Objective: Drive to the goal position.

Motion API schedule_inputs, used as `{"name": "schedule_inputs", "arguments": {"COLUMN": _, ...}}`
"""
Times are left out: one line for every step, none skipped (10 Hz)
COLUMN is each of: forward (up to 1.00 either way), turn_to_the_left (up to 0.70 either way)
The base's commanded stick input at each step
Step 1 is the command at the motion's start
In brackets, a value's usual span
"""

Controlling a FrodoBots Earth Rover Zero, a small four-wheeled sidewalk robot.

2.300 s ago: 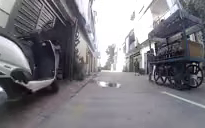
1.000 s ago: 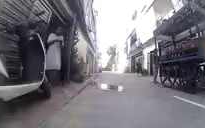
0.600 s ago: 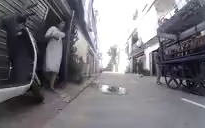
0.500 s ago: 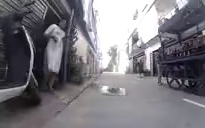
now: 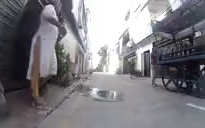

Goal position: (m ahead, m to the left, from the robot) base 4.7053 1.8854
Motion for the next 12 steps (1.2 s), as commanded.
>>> {"name": "schedule_inputs", "arguments": {"forward": 0.68, "turn_to_the_left": -0.59}}
{"name": "schedule_inputs", "arguments": {"forward": 0.0, "turn_to_the_left": -0.8}}
{"name": "schedule_inputs", "arguments": {"forward": -0.21, "turn_to_the_left": 0.0}}
{"name": "schedule_inputs", "arguments": {"forward": -0.98, "turn_to_the_left": 0.0}}
{"name": "schedule_inputs", "arguments": {"forward": -1.0, "turn_to_the_left": 0.0}}
{"name": "schedule_inputs", "arguments": {"forward": -1.0, "turn_to_the_left": 0.0}}
{"name": "schedule_inputs", "arguments": {"forward": -1.0, "turn_to_the_left": 0.0}}
{"name": "schedule_inputs", "arguments": {"forward": -1.0, "turn_to_the_left": 0.0}}
{"name": "schedule_inputs", "arguments": {"forward": -1.0, "turn_to_the_left": 0.0}}
{"name": "schedule_inputs", "arguments": {"forward": -1.0, "turn_to_the_left": 0.0}}
{"name": "schedule_inputs", "arguments": {"forward": -1.0, "turn_to_the_left": 0.0}}
{"name": "schedule_inputs", "arguments": {"forward": -1.0, "turn_to_the_left": 0.0}}
